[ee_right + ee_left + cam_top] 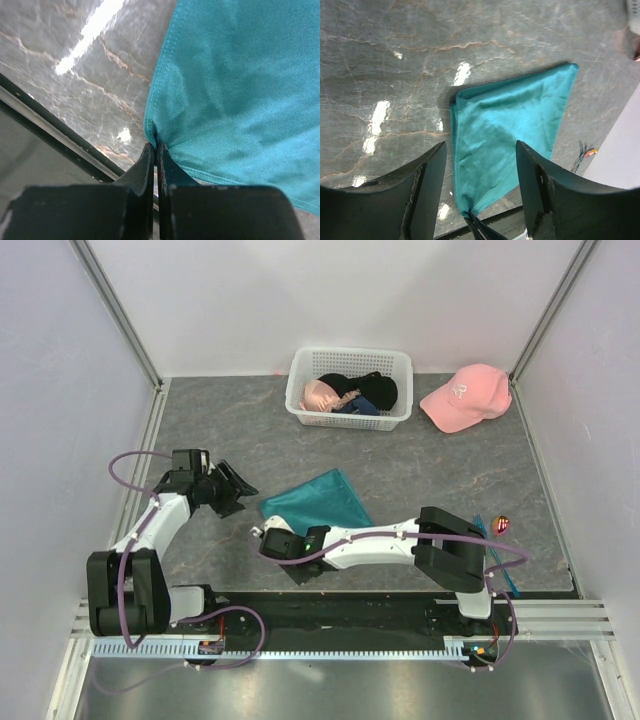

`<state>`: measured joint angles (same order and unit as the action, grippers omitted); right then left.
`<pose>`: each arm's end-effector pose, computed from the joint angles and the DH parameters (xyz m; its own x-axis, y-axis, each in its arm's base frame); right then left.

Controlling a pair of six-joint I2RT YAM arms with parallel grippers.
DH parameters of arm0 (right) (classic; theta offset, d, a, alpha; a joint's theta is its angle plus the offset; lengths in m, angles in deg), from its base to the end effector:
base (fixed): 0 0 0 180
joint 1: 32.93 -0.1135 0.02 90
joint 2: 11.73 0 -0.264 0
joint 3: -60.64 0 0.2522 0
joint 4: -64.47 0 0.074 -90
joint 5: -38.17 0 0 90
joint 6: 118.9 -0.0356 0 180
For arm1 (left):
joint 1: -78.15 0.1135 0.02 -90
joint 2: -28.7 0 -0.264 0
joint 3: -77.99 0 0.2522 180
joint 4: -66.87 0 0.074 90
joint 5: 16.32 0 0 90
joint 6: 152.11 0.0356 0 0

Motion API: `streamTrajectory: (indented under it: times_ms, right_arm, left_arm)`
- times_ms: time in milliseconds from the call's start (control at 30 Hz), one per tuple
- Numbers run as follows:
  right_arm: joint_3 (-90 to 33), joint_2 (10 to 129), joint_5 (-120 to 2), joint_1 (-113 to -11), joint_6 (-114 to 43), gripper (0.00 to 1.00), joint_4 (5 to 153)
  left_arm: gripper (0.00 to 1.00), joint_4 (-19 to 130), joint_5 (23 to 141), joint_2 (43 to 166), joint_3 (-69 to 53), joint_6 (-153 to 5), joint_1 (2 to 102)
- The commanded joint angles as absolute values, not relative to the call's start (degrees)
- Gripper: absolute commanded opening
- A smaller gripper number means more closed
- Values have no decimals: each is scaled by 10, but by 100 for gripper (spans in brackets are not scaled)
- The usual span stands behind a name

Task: Fold the napkin into a case and place the utensils inside
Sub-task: Pick up the lower triangle-folded napkin from the center of the board.

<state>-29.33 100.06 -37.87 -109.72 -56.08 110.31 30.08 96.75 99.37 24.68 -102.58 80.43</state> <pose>0.0983 0.3810 0.1645 -0.6100 -0.6590 -0.4401 -0.7253 0.6880 -0.0249 0.2362 -0.0046 0.2008 -0.7412 -0.6271 -0.2394 -0.3791 0.6854 -0.6218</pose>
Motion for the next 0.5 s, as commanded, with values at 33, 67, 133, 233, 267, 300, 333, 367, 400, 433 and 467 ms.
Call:
streamTrajectory:
  times_ms: [33,67,133,233,267,300,333,367,400,433,467]
  right_arm:
    - [-284,949,-435,-1054,-595,0,1065]
    - [-271,939,-455,-1041,-599,0,1058]
    - [-252,910,-479,-1027,-605,0,1037]
    - [-227,884,-515,-1002,-615,0,1017]
    - [-222,880,-517,-991,-617,0,1014]
    - [-216,872,-537,-988,-620,0,1005]
    - [-204,867,-542,-984,-622,0,999]
    - [-197,863,-549,-977,-625,0,993]
    - [-190,857,-555,-974,-629,0,980]
    - [-180,850,-567,-970,-634,0,976]
    - [-175,844,-571,-964,-637,0,970]
  left_arm:
    - [65,328,1003,1041,250,-1010,808]
    - [65,333,1006,1051,250,-1010,808]
    - [65,342,1013,1058,256,-1011,808]
    - [65,365,1016,1060,271,-1023,808]
    - [65,379,1017,1060,273,-1025,807]
    - [65,387,1021,1059,280,-1033,807]
    - [65,392,1023,1060,282,-1036,808]
    - [65,398,1026,1063,283,-1039,806]
    - [65,407,1030,1074,283,-1040,806]
    - [65,410,1031,1079,282,-1041,803]
    - [65,412,1033,1084,281,-1045,803]
